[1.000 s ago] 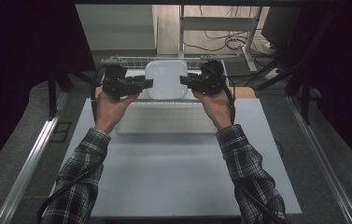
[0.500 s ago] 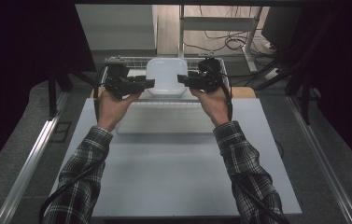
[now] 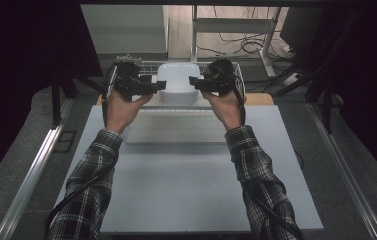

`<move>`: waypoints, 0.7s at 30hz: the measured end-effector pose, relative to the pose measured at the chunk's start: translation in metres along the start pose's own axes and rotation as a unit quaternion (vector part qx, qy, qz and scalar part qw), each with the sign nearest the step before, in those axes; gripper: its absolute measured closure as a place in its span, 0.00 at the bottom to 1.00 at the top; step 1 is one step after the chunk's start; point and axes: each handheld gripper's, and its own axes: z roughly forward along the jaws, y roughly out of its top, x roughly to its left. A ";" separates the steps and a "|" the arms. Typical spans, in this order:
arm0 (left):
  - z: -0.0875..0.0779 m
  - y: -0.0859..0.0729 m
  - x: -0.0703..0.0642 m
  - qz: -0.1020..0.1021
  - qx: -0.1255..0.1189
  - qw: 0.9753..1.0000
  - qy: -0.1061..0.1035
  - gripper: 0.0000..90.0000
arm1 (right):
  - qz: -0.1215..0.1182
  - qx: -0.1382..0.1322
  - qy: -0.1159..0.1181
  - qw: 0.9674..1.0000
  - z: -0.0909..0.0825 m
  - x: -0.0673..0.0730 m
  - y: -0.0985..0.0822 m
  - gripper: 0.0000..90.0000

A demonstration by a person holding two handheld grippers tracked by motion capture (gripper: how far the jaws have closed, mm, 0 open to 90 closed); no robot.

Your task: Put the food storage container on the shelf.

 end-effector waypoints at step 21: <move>-0.001 -0.009 -0.014 0.049 0.017 0.998 -0.038 0.06 | -0.025 0.001 0.046 0.999 -0.007 0.000 -0.015 0.07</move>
